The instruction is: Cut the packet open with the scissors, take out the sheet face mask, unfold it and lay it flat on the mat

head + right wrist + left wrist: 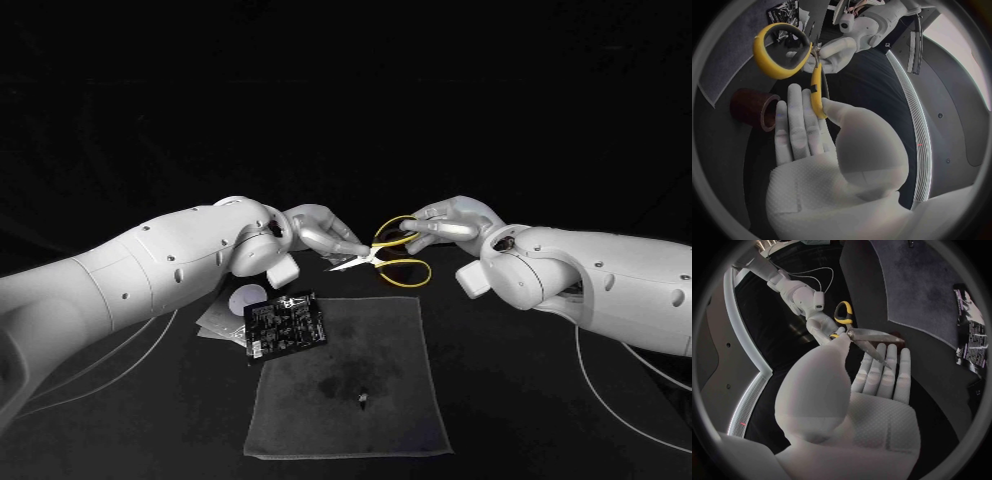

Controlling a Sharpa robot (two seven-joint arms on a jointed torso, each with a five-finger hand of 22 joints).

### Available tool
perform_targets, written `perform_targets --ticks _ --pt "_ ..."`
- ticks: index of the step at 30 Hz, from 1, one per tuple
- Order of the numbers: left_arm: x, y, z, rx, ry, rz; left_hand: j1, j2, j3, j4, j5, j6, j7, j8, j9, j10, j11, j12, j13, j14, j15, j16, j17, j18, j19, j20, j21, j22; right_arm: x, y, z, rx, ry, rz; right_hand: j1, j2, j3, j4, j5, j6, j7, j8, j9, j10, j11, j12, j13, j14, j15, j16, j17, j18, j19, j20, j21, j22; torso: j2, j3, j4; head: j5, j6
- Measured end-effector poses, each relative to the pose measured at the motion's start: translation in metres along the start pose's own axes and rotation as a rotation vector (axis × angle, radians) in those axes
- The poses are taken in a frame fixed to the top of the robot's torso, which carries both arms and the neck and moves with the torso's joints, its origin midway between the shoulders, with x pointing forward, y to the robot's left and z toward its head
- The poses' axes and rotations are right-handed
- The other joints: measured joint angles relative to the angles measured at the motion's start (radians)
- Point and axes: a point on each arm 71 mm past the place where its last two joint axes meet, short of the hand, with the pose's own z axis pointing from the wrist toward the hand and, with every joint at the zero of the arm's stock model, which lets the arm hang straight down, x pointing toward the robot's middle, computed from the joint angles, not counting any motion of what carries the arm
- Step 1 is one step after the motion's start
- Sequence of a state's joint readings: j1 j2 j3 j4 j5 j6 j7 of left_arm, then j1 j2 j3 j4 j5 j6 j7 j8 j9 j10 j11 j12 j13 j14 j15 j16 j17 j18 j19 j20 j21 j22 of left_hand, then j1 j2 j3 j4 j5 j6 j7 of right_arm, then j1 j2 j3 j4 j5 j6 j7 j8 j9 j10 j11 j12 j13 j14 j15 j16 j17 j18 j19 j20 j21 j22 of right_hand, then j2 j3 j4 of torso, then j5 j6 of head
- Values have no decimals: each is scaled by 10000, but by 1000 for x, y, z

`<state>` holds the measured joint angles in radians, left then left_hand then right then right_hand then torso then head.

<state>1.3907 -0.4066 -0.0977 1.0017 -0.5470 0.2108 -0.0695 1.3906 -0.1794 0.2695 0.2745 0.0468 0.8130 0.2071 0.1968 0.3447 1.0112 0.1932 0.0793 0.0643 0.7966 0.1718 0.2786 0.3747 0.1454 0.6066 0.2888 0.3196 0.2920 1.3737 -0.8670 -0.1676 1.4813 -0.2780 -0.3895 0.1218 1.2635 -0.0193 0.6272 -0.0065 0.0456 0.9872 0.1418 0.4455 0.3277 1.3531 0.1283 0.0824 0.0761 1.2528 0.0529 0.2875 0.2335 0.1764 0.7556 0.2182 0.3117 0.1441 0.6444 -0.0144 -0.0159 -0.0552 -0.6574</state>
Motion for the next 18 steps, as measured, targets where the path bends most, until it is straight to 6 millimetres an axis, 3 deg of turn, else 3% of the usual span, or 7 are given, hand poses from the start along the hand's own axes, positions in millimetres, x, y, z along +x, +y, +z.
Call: perform_targets --ticks 2,8,14,18 --pt "-5 3 0 -138 -208 -27 157 116 -313 123 0 0 0 0 -35 0 0 59 10 0 0 33 -71 2 103 28 -156 -137 -2 0 2 59 -111 -64 -31 -20 -8 -9 0 4 -5 27 0 18 -17 -2 1 16 -14 38 13 -8 34 -35 0 17 0 0 0 0 0" --pt "-14 9 -1 -430 -579 -68 217 177 -742 169 0 0 0 53 -108 0 0 106 12 -87 15 83 -177 0 211 -10 -343 -319 -6 -1 7 184 -381 -191 -60 -44 130 -148 -10 7 -9 32 3 52 -51 -3 5 17 -14 38 24 -66 35 -35 40 27 0 0 0 0 3" --pt "-14 8 4 -543 -672 -53 264 225 -1430 195 0 1 -1 53 -236 -141 31 106 12 -307 55 83 -340 1 371 8 -634 -552 -10 -1 11 271 -622 -285 -68 -34 142 -160 -17 9 -11 32 6 65 -64 -23 5 18 -12 38 36 -70 34 -35 39 39 0 1 1 -8 -6" --pt "-13 6 7 -563 -688 -34 236 257 -1514 194 0 1 -1 53 -257 -145 35 106 11 -328 69 83 -375 1 371 8 -667 -612 -14 -1 15 296 -806 -340 -68 -33 143 -162 -18 10 -12 30 8 69 -68 -37 4 29 0 38 39 -73 34 -35 40 40 0 3 -5 -10 8"
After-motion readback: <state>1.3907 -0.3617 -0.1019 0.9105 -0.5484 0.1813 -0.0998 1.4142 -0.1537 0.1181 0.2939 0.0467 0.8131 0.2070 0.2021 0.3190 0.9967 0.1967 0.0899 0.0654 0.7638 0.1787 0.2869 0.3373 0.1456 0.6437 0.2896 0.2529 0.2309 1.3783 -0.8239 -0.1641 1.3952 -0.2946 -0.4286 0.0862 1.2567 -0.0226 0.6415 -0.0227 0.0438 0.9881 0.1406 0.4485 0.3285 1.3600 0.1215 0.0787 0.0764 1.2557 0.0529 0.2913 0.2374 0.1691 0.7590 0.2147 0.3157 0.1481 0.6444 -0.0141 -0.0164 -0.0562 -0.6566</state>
